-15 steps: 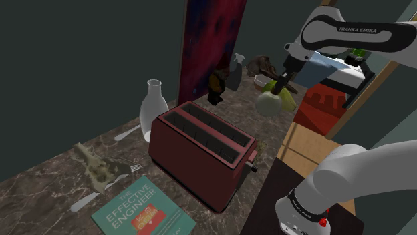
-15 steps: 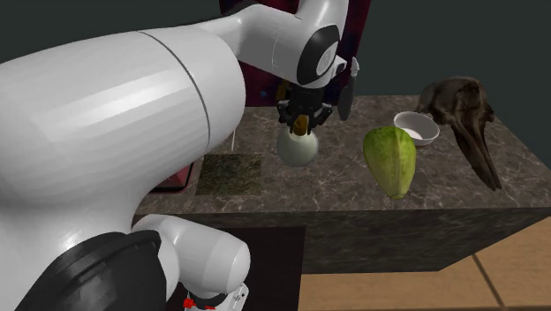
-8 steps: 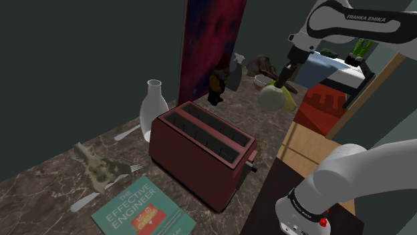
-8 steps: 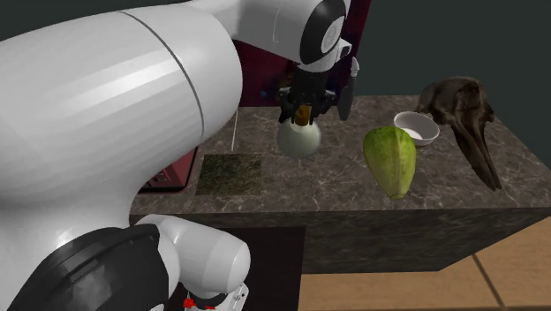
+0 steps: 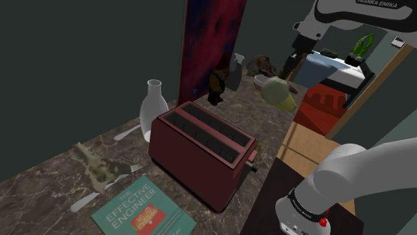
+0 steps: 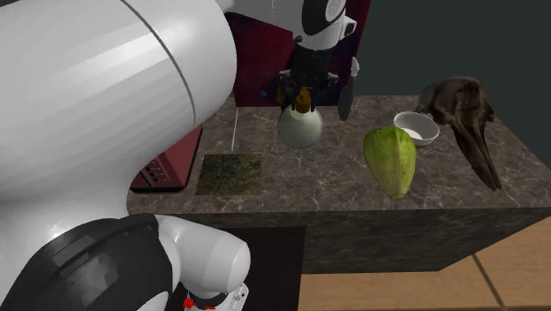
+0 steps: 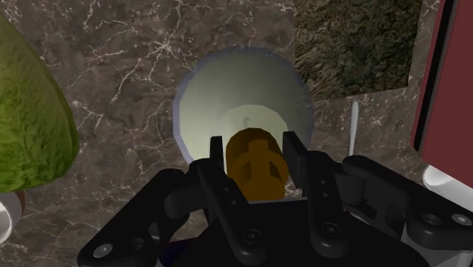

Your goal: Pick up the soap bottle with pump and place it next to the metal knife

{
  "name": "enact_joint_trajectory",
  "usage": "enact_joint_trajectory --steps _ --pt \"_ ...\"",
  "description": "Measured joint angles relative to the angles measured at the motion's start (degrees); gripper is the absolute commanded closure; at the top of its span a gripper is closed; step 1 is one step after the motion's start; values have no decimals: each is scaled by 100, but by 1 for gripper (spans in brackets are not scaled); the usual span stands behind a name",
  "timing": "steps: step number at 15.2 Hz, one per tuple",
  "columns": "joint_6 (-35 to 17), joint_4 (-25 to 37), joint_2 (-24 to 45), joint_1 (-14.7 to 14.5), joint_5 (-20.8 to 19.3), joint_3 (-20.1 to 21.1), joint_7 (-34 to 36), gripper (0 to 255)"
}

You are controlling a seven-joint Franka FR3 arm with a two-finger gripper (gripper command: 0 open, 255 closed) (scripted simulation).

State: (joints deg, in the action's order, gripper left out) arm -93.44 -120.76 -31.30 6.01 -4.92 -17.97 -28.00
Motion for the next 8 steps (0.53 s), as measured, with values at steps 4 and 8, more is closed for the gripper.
enact_joint_trajectory --steps 4,8 --pt "294 371 78 -18 25 11 -9 255" --pt "579 766 190 -41 56 13 -21 255"
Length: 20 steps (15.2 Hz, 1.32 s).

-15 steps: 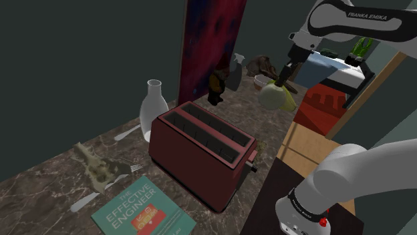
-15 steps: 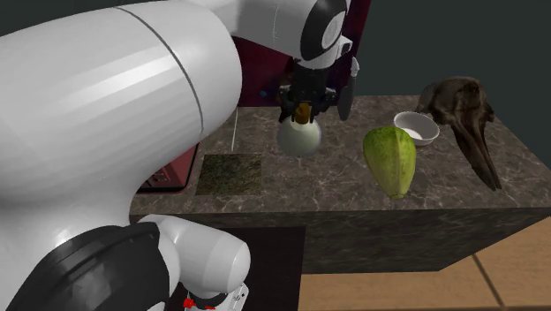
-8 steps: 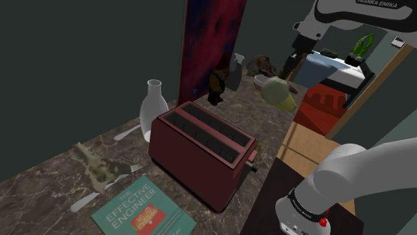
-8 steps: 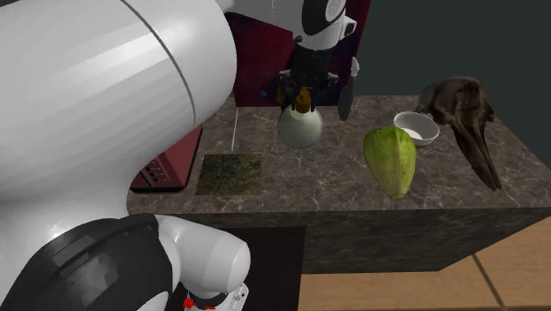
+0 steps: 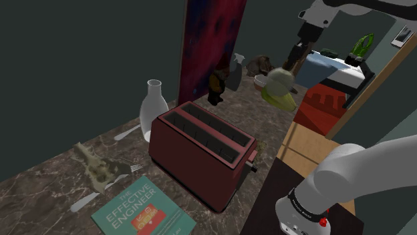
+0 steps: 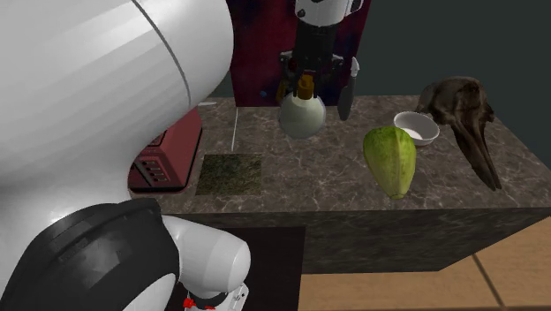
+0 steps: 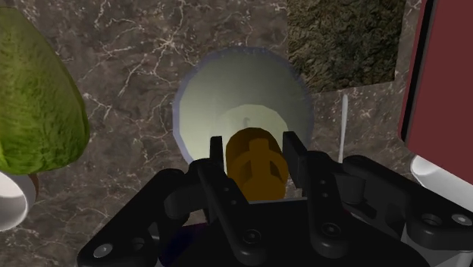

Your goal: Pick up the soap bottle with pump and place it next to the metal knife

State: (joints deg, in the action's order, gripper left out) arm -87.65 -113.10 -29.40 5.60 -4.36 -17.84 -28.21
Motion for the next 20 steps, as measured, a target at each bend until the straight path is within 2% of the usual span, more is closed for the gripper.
enact_joint_trajectory --steps 7,15,20 --pt "512 715 208 -43 59 16 -2 255" --pt "365 953 611 -334 371 656 882 255" --pt "305 1358 1070 -546 549 1059 1476 255"
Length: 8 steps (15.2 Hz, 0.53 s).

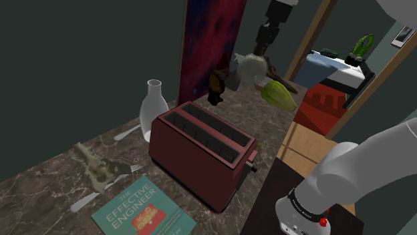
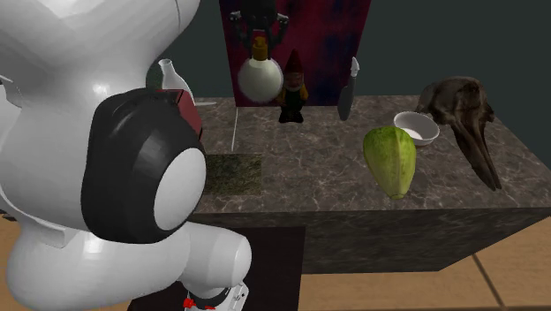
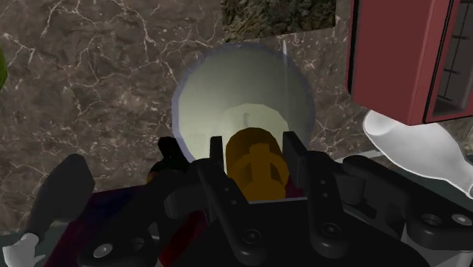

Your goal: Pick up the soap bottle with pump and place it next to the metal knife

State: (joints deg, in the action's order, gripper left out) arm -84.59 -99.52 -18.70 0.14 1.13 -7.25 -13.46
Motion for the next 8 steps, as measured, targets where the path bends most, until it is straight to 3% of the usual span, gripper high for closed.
enact_joint_trajectory --steps 8 --pt "-57 1035 1052 -359 151 579 923 255"
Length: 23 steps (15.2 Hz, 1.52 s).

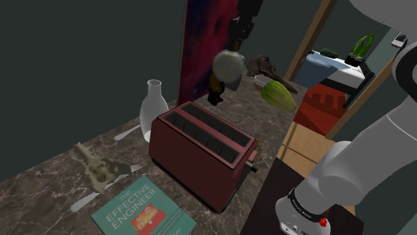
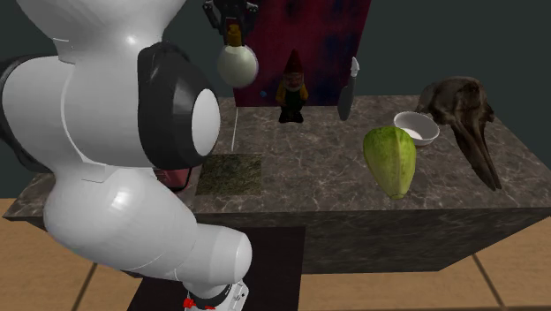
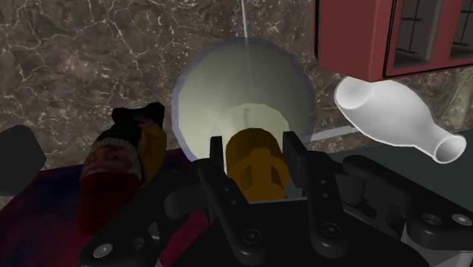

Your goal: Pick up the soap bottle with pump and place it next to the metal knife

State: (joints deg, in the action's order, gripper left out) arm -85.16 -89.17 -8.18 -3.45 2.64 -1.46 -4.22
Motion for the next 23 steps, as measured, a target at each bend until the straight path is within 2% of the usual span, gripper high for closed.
enact_joint_trajectory --steps 6,12,13,23 --pt "158 1147 960 -293 -35 354 651 255" --pt "630 3006 2329 -683 -204 622 1263 255" --pt "637 3132 2450 -718 -220 635 1308 255" --pt "-338 1719 2008 -710 -185 641 1316 255"
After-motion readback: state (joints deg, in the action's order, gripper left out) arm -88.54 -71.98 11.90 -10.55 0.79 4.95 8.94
